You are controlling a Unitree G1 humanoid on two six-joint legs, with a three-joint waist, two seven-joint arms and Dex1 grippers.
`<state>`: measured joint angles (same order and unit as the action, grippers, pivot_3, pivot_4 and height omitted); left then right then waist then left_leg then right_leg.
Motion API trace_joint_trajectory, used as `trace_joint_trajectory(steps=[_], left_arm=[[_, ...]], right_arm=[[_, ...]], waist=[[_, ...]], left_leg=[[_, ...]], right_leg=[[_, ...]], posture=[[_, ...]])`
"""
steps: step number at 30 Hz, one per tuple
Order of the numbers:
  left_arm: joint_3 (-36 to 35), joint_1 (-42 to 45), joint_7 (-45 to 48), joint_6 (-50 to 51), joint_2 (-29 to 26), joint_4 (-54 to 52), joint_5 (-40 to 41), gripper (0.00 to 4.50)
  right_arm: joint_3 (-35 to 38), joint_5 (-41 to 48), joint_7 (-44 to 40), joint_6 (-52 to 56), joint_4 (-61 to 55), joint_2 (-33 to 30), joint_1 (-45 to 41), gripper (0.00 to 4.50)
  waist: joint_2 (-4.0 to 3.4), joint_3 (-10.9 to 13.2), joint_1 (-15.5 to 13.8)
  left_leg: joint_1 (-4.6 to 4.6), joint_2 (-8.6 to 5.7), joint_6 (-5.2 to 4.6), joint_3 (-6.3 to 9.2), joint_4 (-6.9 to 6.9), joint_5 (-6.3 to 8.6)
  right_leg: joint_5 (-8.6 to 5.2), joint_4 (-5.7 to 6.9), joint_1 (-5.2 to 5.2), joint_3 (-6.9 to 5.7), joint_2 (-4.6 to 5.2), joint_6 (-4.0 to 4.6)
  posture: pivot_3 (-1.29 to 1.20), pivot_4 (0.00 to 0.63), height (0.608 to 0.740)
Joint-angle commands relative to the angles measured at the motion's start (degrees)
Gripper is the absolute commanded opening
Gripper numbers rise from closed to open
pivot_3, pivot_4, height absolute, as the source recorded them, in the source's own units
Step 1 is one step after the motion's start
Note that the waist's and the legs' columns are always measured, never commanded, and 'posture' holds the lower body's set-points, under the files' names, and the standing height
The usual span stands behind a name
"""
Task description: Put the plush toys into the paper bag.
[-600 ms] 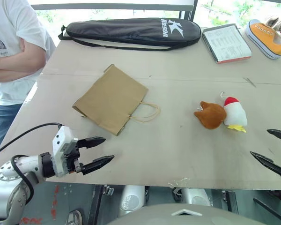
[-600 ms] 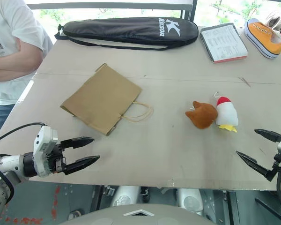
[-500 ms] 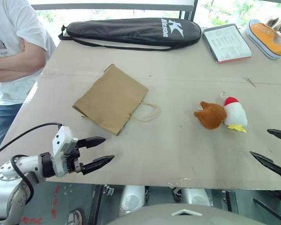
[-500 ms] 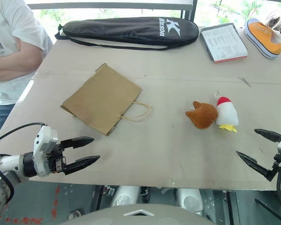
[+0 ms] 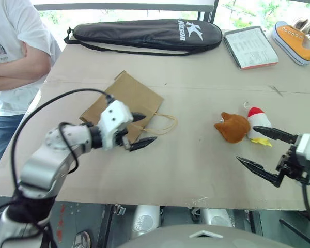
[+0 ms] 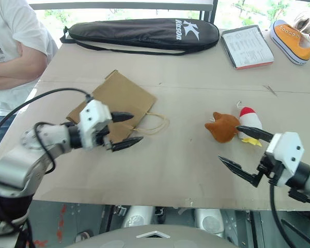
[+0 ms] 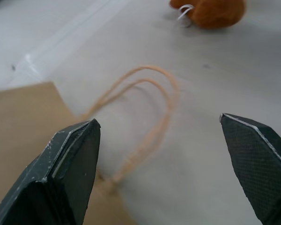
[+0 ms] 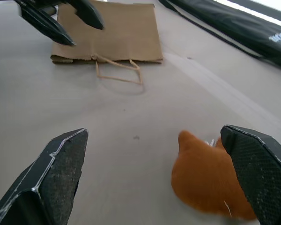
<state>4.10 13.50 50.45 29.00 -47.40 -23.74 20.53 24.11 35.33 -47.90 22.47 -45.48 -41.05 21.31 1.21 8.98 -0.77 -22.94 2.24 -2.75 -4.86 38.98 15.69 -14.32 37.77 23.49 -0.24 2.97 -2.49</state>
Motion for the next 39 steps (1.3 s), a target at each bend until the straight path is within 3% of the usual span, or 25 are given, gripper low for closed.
trace_joint_trajectory(steps=[1, 2, 5, 10, 12, 13, 15, 17, 19, 24, 29, 39], left_arm=[[6.21, 2.83, 2.6, -9.91, 1.88, 6.68, -7.15, 3.92], [7.08, 3.59, 3.2, -11.84, 2.27, 8.34, -8.26, 3.62], [8.17, 5.46, 4.08, -16.63, 3.28, 13.12, -10.87, 2.45], [6.56, 8.21, 4.96, -17.97, 6.96, 17.96, -9.04, 0.05], [3.86, 8.56, 6.05, -14.03, 8.67, 17.26, -3.93, 0.0], [2.04, 8.6, 7.13, -10.85, 9.46, 16.27, 0.32, 0.0], [-1.73, 9.35, 8.88, -4.55, 10.52, 15.3, 8.29, 0.0], [-4.07, 11.93, 10.87, -0.66, 10.61, 16.74, 12.93, 0.0], [-4.73, 13.82, 12.55, 1.18, 10.49, 17.63, 14.86, 0.0], [-6.22, 15.37, 13.93, 4.78, 9.9, 15.99, 18.08, 0.0], [-8.4, 16.45, 12.56, 8.18, 9.21, 13.89, 20.93, 0.0], [-10.99, 14.28, 6.25, 9.29, 8.78, 7.65, 20.87, 0.0]], right_arm=[[-3.38, -1.24, 2.58, 1.68, -1.76, -0.85, -1.73, 4.5], [-4.12, -1.24, 2.73, 2.09, -2.01, -1.12, -2.18, 4.5], [-4.73, 1.88, 4.91, 5.43, -2.21, -1.31, -4.81, 3.7], [-6.86, 1.59, 6.8, 6.52, -2.73, -1.17, -7.43, 1.28], [-8.48, 1.57, 7.96, 6.8, -2.84, -0.62, -8.84, 0.3], [-9.84, 1.43, 8.41, 6.83, -2.7, -0.34, -9.93, 0.02], [-13.46, 0.13, 9.68, 6.88, -1.62, 0.67, -13.12, 0.02], [-22.51, -5.72, 11.13, 6.15, 3.71, 3.65, -21.56, 0.02], [-30.76, -10.84, 11.75, 5.27, 10.95, 8.26, -31.08, 0.02], [-42.23, -19.03, 7.99, -1.4, 30.11, 17.77, -45.72, 0.02], [-47.46, -22.87, 2.7, -9.0, 48.45, 26.05, -54.04, 0.02], [-49.99, -27.17, -6.04, -24.24, 76.43, 40.36, -61.47, 0.02]], waist=[[0.0, 0.01, -0.04], [0.0, 0.01, -0.05], [0.04, 0.02, -0.05], [0.04, 0.02, -0.1], [0.06, 0.03, -0.05], [0.06, 0.03, -0.01], [0.08, 0.04, 0.16], [0.14, 0.05, 0.47], [0.15, 0.07, 0.87], [0.17, 0.07, 1.34], [0.17, 0.07, 1.46], [0.15, 0.08, 1.67]], left_leg=[[0.0, 0.01, 0.0, -0.01, 0.0, 0.0], [-0.02, 0.0, 0.0, -0.01, 0.0, 0.0], [-0.05, 0.04, 0.0, 0.02, 0.0, 0.0], [-0.06, 0.05, -0.01, 0.03, 0.02, 0.0], [-0.1, 0.05, -0.02, 0.04, 0.06, 0.01], [-0.11, 0.06, -0.03, 0.06, 0.09, 0.01], [-0.13, 0.09, -0.03, 0.08, 0.14, 0.01], [-0.09, 0.12, -0.03, 0.09, 0.15, 0.01], [-0.08, 0.12, -0.01, 0.12, 0.23, 0.0], [-0.1, 0.03, 0.04, 0.19, 0.22, -0.03], [-0.87, 0.06, 0.24, 0.39, 0.31, -0.15], [-0.82, 0.06, 0.27, 0.45, 0.32, -0.17]], right_leg=[[0.0, 0.0, 0.01, 0.01, -0.01, 0.0], [0.0, 0.01, 0.02, 0.01, -0.01, 0.0], [0.0, 0.01, 0.04, -0.01, -0.02, 0.0], [0.01, 0.01, 0.03, -0.02, -0.01, -0.02], [0.02, 0.01, 0.04, -0.03, 0.0, -0.03], [0.02, 0.01, 0.03, -0.03, 0.0, -0.03], [0.02, 0.07, 0.05, -0.06, -0.01, -0.04], [0.02, 0.12, 0.05, -0.06, -0.04, -0.04], [0.01, 0.15, 0.05, -0.07, -0.16, -0.03], [0.01, 0.16, 0.05, -0.1, -0.17, -0.03], [0.02, 0.09, 0.64, -0.2, -0.15, -0.06], [0.03, 0.17, 0.62, -0.24, -0.11, -0.06]], posture=[[0.0, 0.15, 0.74], [0.0, 0.15, 0.74], [0.0, 0.15, 0.74], [0.0, 0.15, 0.74], [0.0, 0.15, 0.74], [0.0, 0.15, 0.74], [0.0, 0.15, 0.74], [0.0, 0.15, 0.74], [0.0, 0.15, 0.74], [0.0, 0.15, 0.74], [0.0, 0.15, 0.74], [0.0, 0.15, 0.74]])
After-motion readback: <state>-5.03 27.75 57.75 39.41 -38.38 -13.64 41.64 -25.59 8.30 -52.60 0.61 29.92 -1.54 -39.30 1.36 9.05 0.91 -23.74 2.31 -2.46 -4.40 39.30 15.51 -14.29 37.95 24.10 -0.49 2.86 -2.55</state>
